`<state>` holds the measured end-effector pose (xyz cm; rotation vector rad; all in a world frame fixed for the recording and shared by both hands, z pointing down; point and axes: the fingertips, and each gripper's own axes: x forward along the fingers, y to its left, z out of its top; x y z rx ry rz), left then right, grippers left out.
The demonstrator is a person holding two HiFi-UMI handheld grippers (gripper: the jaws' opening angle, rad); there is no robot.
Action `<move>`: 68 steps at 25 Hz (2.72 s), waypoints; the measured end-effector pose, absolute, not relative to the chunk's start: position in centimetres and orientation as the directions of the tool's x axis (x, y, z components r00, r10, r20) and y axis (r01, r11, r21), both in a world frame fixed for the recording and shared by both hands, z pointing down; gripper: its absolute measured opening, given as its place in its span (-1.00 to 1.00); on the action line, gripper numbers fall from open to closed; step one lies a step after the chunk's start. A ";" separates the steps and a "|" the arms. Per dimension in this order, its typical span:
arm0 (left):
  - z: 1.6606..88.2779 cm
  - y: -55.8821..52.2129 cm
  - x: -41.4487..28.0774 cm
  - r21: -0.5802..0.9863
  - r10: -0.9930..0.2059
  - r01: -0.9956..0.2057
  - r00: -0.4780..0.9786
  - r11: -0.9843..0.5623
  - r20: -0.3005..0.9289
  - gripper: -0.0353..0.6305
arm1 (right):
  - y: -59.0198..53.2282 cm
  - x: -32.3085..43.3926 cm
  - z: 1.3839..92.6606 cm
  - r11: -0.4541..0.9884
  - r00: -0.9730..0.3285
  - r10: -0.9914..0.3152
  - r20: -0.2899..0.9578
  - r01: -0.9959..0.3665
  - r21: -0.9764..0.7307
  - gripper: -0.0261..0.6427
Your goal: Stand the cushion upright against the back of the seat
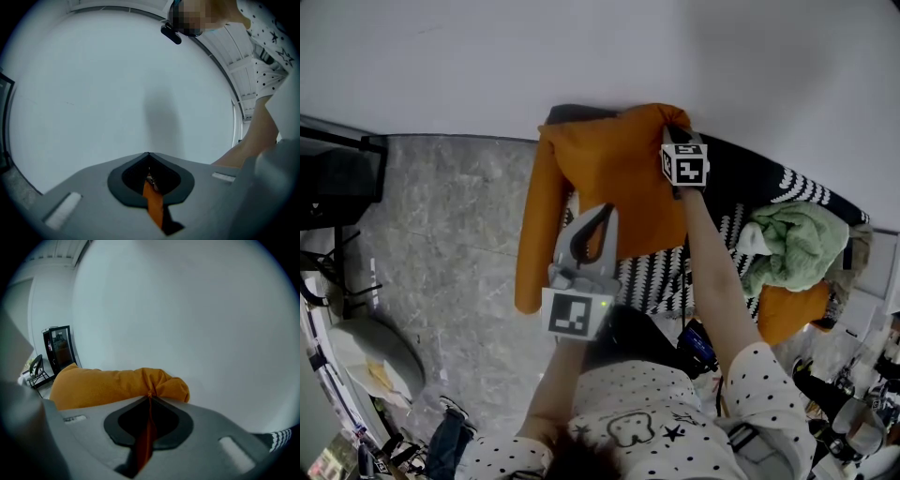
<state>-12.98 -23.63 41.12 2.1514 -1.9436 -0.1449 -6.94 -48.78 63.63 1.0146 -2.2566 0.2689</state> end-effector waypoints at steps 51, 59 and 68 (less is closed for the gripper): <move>33.0 -16.3 -7.2 0.183 -0.946 -0.930 0.324 -0.318 0.000 -0.92 | -25.8 1.7 38.3 0.654 -0.650 -0.744 0.154 -0.756 -0.030 -0.93; 33.5 -15.3 -6.6 0.191 -0.938 -0.922 0.346 -0.338 0.012 -0.92 | -22.1 1.2 37.7 0.695 -0.690 -0.710 0.144 -0.719 -0.016 -0.93; 34.4 -15.6 -6.2 0.203 -0.941 -0.925 0.336 -0.321 0.045 -0.92 | -19.7 2.2 36.8 0.716 -0.709 -0.694 0.126 -0.698 0.010 -0.93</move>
